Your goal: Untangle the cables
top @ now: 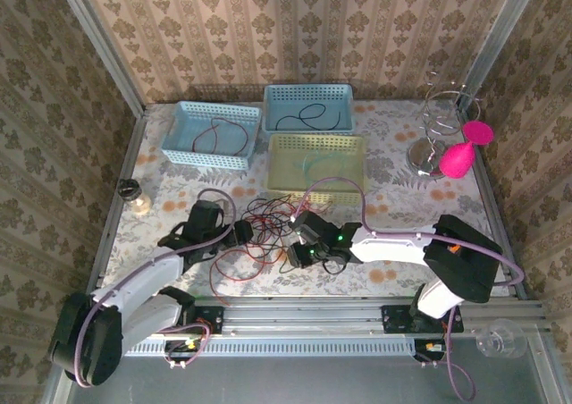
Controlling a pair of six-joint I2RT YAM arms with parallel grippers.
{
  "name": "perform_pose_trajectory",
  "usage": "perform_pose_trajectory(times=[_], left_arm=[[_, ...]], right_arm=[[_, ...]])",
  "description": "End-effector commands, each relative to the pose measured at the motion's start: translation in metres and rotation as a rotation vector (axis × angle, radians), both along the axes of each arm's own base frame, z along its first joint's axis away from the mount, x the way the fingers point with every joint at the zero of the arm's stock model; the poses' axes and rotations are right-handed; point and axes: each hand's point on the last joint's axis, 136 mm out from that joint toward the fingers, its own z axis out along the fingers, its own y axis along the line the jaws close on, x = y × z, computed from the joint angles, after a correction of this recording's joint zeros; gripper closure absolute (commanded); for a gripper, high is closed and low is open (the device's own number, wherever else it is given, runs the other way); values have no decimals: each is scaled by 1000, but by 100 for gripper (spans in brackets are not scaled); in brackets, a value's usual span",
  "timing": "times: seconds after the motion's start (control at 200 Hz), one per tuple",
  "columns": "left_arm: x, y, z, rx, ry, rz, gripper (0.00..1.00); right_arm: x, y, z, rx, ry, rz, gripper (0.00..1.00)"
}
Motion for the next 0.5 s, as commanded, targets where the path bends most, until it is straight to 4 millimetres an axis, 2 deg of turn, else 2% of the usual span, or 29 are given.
perform_pose_trajectory(times=[0.0, 0.07, 0.08, 0.13, 0.225, 0.28, 0.5], left_arm=[[6, -4, -7, -9, -7, 17, 44], [8, 0, -17, -7, -24, 70, 55], [7, 1, -19, -10, -26, 76, 56], [8, 3, -24, -22, -41, 106, 64], [10, 5, -27, -7, -49, 122, 89], [10, 6, -29, 6, -49, 122, 98], [14, 4, -29, 20, -54, 118, 100]], right_arm=[[4, 1, 31, 36, -65, -7, 96], [8, -9, 49, 31, -119, -24, 100], [9, -10, 59, 48, -139, -27, 100], [9, -19, 80, 66, -189, -34, 100], [9, -41, 117, 78, -283, -58, 100], [9, -56, 139, 79, -339, -76, 100], [11, -110, 242, 100, -596, -155, 100]])
